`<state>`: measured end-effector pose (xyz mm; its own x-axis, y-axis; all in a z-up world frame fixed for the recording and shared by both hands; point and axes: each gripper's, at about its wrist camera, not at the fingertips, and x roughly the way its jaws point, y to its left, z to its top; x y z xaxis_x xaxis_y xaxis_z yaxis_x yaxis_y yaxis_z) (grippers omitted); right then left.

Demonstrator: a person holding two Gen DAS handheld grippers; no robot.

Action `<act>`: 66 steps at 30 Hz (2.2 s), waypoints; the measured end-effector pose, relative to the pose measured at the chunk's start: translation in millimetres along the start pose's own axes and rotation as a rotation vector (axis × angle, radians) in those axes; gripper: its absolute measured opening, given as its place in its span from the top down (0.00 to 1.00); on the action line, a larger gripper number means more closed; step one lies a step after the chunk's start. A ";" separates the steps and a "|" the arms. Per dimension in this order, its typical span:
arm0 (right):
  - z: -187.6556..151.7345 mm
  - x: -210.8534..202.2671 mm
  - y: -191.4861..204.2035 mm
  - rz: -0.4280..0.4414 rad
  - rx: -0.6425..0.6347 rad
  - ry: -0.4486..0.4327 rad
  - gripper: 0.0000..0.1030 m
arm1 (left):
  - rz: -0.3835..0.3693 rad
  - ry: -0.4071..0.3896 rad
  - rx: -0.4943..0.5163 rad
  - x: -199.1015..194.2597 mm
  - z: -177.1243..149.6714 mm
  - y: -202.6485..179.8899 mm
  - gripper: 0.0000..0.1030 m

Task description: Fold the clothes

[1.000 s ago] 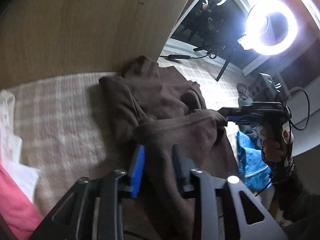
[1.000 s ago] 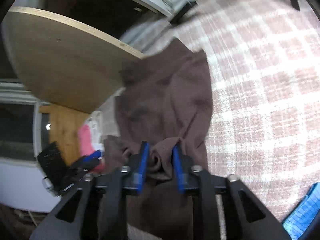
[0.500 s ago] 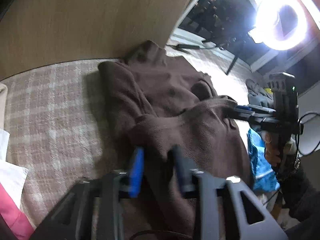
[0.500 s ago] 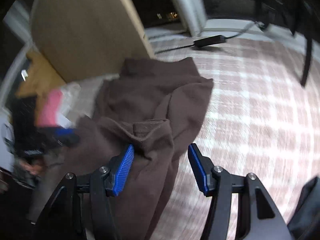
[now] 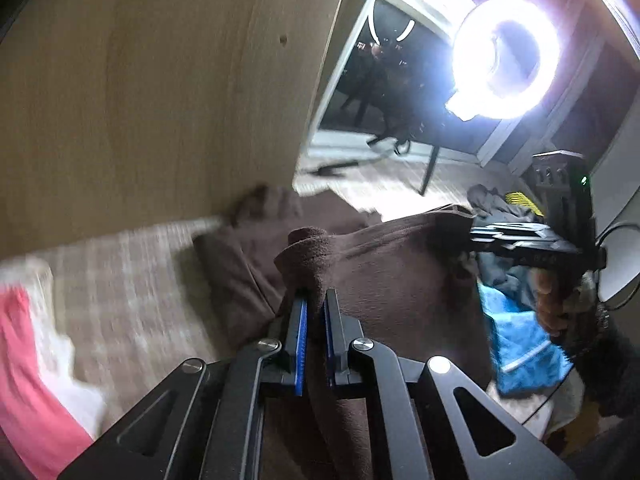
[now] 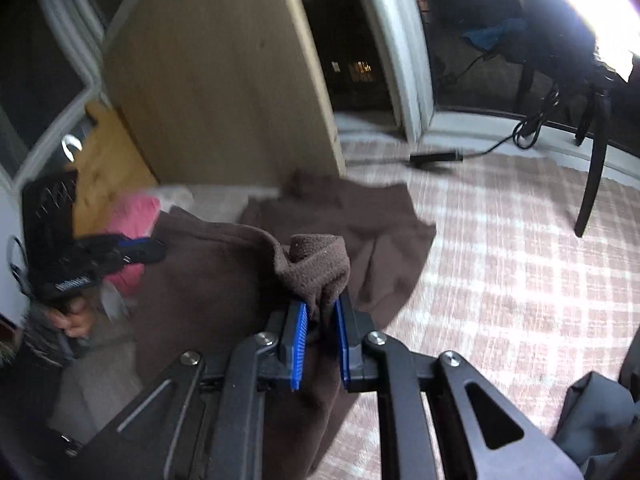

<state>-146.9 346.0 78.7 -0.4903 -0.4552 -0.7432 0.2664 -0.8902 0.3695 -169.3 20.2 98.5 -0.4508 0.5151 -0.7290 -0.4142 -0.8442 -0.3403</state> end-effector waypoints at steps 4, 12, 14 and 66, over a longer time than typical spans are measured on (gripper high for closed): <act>26.9 25.4 -18.6 -0.038 0.032 0.010 0.87 | 0.014 0.005 0.019 32.6 30.3 15.4 0.94; 44.6 108.9 -53.2 -0.131 0.078 0.112 0.88 | 0.117 0.111 0.042 118.6 41.0 50.0 0.93; 45.9 107.7 -49.5 -0.160 0.051 0.112 0.87 | 0.133 0.135 0.039 132.4 37.1 54.6 0.89; -158.9 -93.5 5.8 -0.056 0.218 0.068 0.41 | 0.078 0.159 0.088 -89.8 -160.2 -66.6 0.59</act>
<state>32.4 386.1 61.7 -0.4399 -0.4092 -0.7994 0.0513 -0.9002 0.4325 25.4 6.4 91.4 -0.3566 0.4125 -0.8382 -0.4539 -0.8607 -0.2305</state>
